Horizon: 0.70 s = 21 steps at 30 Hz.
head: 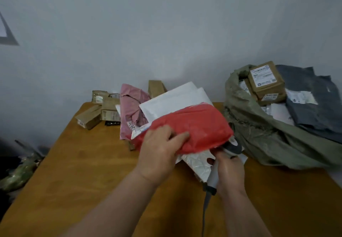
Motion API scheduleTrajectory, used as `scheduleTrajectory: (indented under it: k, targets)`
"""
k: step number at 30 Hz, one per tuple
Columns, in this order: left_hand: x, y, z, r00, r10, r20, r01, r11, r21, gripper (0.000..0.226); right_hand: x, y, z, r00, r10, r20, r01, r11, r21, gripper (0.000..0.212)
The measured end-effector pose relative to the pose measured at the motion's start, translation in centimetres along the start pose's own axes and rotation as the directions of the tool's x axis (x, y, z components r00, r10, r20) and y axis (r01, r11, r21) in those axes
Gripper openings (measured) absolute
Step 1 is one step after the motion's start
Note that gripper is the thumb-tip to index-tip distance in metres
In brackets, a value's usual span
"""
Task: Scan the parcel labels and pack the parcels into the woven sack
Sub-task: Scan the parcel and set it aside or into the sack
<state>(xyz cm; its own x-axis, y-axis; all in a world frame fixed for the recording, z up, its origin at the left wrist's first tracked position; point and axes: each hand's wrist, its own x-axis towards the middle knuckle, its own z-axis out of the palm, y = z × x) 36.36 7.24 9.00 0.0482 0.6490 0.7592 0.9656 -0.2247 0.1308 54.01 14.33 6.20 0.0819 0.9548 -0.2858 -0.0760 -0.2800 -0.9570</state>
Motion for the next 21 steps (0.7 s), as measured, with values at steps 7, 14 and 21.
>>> scheduleTrajectory:
  k: [7, 14, 21]
  targets:
    - [-11.1, 2.5, 4.4, 0.530, -0.156, 0.834, 0.183, 0.981, 0.067, 0.071, -0.1, 2.7, -2.5, 0.990, 0.142, 0.025, -0.139, 0.987, -0.076, 0.008]
    - [-15.0, 2.3, 6.1, 0.102, -0.317, 0.943, 0.527, 0.821, 0.219, 0.089, 1.7, 4.0, -3.6, 0.998, 0.042, -0.046, -0.054, 0.956, -0.288, 0.015]
    - [-18.7, -0.1, 7.0, 0.050, -0.840, 0.540, 0.949, 0.209, 0.238, 0.044, 3.0, 4.4, -1.4, 0.927, 0.212, 0.308, -0.062, 0.900, -0.432, 0.013]
